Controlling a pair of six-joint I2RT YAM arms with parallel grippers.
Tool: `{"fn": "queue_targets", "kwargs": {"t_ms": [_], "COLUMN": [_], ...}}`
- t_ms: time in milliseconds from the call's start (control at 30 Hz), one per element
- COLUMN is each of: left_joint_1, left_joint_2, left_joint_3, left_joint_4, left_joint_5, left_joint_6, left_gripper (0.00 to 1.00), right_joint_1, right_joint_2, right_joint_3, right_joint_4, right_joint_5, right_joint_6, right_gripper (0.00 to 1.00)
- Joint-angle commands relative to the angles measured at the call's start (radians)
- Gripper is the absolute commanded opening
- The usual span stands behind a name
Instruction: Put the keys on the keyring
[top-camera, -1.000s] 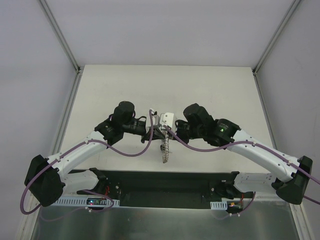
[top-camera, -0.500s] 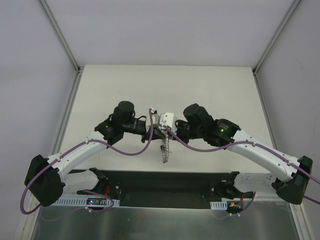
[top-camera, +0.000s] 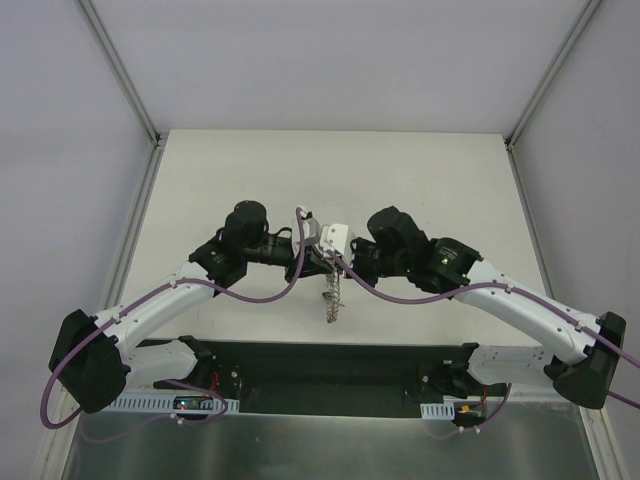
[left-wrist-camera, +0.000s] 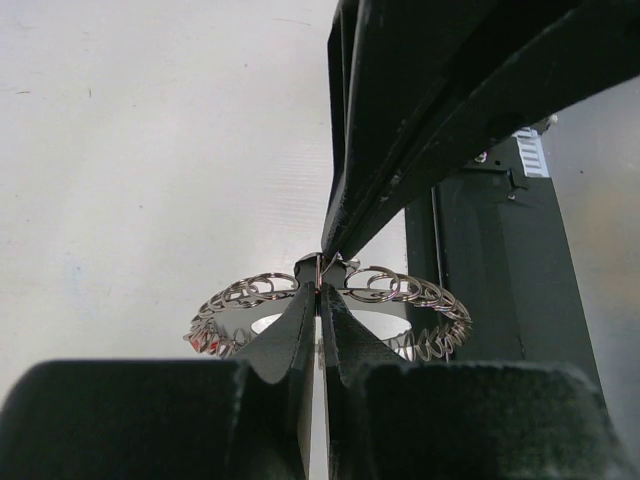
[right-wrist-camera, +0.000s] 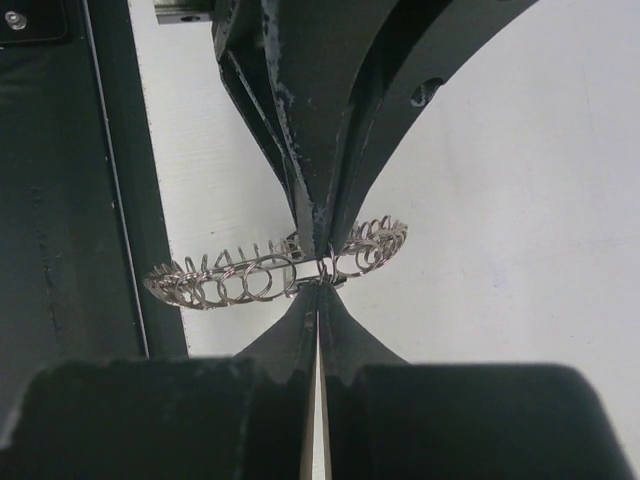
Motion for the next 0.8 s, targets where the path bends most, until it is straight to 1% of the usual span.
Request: {"fn": "queue_targets", "kwargs": {"t_ms": [0, 67, 167, 200, 267, 367, 433, 467, 567, 767], "left_joint_1": [-0.018, -0.018, -0.014, -0.008, -0.005, 0.007, 0.009, 0.01, 0.012, 0.01], "left_joint_2": [-0.027, -0.036, -0.061, -0.072, -0.084, -0.105, -0.118, -0.121, -0.119, -0.11], "left_joint_3": [0.028, 0.017, -0.027, -0.047, -0.067, -0.124, -0.17, -0.185, -0.239, -0.305], "left_joint_4": [0.205, 0.227, 0.325, 0.369, 0.411, 0.544, 0.605, 0.677, 0.783, 0.863], "left_joint_5": [-0.051, -0.086, -0.126, -0.135, -0.16, -0.229, -0.275, -0.286, -0.304, -0.3], "left_joint_6": [-0.116, -0.139, -0.198, -0.24, -0.27, -0.34, -0.388, -0.402, -0.446, -0.48], "left_gripper": [0.0, 0.0, 0.0, 0.0, 0.0, 0.0, 0.0, 0.0, 0.0, 0.0], "right_joint_1": [0.03, 0.03, 0.031, 0.031, 0.032, 0.03, 0.027, 0.025, 0.002, -0.024], "right_joint_2": [0.019, 0.019, 0.022, 0.022, 0.023, 0.019, 0.011, 0.003, -0.007, -0.02], "right_joint_3": [-0.005, -0.008, -0.011, -0.013, -0.017, -0.028, -0.043, -0.046, -0.068, -0.086], "right_joint_4": [0.002, 0.002, 0.008, 0.01, 0.02, 0.045, 0.077, 0.086, 0.125, 0.143], "right_joint_5": [0.026, 0.042, 0.06, 0.069, 0.076, 0.079, 0.076, 0.073, 0.057, 0.063], "right_joint_6": [-0.036, -0.038, -0.04, -0.038, -0.037, -0.023, -0.003, 0.006, 0.051, 0.109], "right_gripper": [0.01, 0.01, 0.01, 0.01, 0.01, 0.01, 0.01, 0.01, 0.01, 0.01]}}
